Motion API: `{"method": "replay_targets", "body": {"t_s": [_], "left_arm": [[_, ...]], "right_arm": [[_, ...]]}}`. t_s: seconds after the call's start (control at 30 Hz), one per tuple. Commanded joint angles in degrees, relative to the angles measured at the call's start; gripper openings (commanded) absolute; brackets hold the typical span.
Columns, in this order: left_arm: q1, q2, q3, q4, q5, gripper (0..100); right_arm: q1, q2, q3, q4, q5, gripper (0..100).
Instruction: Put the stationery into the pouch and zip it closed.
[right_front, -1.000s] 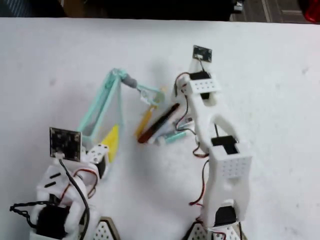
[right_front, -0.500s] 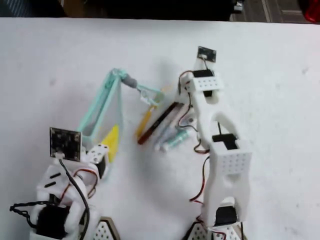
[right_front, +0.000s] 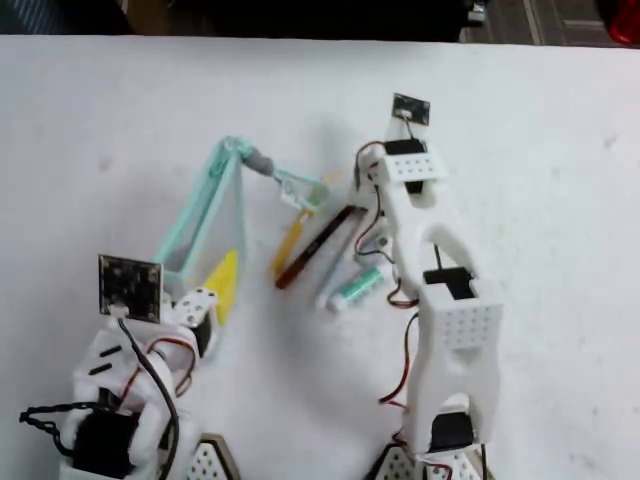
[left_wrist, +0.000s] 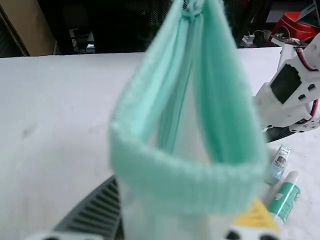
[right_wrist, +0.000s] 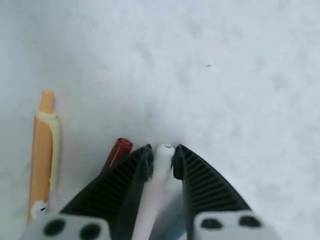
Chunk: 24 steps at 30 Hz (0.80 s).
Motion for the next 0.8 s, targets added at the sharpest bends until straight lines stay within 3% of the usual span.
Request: {"method": "replay_targets", "body": {"t_s": [0.0, 0.1, 0.33, 0.77], "left_arm": [[-0.4, 0.2, 0.0, -0.7, 1.1, 21], [-0.4, 0.2, 0.0, -0.7, 1.1, 21], [-0.4, 0.2, -0.1, -0.7, 1.1, 21], [0.0, 0.2, 1.1, -1.1, 1.1, 21]], "right_arm": [[-0.2, -0.5, -1.3, 1.4, 0.1, 6.3], [-0.2, -0.4, -1.3, 1.4, 0.1, 1.4], [0.0, -2.2, -1.7, 1.5, 0.2, 1.7], [2.0, -31.6, -1.6, 7.9, 9.2, 1.7]]}}
